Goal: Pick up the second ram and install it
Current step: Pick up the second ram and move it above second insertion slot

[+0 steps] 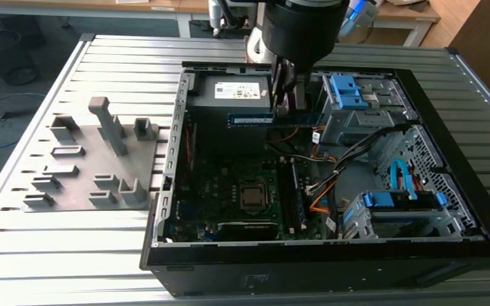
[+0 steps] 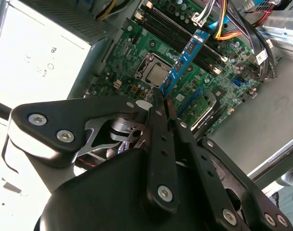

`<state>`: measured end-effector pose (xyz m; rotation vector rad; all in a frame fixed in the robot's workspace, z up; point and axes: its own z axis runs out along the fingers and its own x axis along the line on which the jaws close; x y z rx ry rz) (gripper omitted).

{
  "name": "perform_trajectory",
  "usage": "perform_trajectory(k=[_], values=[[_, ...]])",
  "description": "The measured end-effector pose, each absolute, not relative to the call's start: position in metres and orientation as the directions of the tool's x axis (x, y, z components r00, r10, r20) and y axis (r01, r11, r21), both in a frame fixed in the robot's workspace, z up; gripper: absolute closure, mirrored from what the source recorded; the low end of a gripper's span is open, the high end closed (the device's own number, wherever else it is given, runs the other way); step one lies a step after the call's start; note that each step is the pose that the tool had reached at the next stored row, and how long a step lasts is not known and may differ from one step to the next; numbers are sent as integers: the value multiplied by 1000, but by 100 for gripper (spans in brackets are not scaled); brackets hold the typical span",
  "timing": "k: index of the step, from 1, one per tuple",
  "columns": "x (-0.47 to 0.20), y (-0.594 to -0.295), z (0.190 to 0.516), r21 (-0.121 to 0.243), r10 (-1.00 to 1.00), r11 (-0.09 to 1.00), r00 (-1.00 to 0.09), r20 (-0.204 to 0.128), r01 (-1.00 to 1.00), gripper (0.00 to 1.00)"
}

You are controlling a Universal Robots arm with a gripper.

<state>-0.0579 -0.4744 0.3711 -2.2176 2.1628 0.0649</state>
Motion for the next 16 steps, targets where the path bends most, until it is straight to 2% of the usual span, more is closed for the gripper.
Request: perform_trajectory(k=[16], values=[[-58, -483, 368, -2, -998, -25, 25, -60, -1000, 86]])
